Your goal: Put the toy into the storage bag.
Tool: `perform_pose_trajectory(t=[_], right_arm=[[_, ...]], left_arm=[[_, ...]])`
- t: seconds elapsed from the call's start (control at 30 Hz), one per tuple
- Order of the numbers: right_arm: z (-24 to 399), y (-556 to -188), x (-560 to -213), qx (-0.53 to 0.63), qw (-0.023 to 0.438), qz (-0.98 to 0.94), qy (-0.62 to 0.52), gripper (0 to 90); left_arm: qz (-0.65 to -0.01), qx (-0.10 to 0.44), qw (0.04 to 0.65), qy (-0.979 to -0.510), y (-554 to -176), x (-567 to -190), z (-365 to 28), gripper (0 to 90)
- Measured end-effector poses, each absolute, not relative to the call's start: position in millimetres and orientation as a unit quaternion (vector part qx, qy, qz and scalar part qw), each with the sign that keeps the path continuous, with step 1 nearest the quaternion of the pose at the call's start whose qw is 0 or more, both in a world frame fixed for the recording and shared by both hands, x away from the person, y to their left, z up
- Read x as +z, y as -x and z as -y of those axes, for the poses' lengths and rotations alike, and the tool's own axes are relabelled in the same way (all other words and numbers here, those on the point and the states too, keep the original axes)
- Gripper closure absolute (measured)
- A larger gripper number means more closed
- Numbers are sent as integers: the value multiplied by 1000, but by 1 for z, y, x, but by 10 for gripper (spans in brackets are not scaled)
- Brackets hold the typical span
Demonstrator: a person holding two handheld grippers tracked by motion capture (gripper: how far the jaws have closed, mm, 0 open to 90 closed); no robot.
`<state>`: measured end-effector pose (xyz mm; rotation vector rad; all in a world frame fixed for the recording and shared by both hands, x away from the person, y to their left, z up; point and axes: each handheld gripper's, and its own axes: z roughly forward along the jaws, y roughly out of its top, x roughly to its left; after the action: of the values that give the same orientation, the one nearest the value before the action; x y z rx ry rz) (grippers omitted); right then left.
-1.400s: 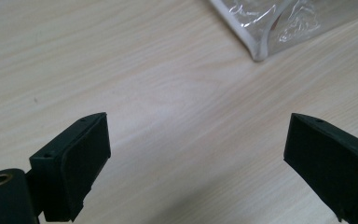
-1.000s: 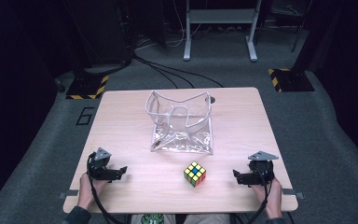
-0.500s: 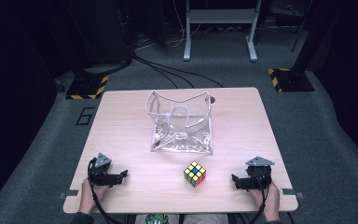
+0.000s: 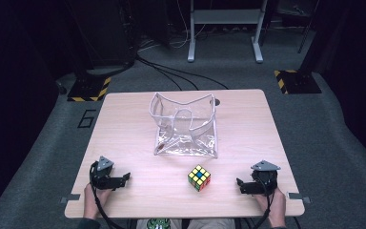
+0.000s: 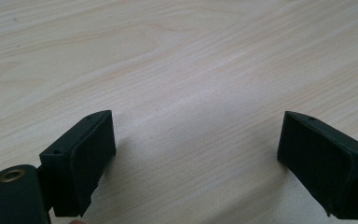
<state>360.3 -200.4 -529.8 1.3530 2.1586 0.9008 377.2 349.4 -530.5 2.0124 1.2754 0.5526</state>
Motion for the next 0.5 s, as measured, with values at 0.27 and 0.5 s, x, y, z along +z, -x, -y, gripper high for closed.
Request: perform_pose_trajectory(t=[0.27,0.5], right_arm=[[198,-358,-530,319,239,-772,-495,0],[197,-359,-528,316,236,-777,-491,0]], left_arm=[[-505,219,337,-764,-377,-531,-346,111],[-508,220,336,-762,-377,-531,-345,112]])
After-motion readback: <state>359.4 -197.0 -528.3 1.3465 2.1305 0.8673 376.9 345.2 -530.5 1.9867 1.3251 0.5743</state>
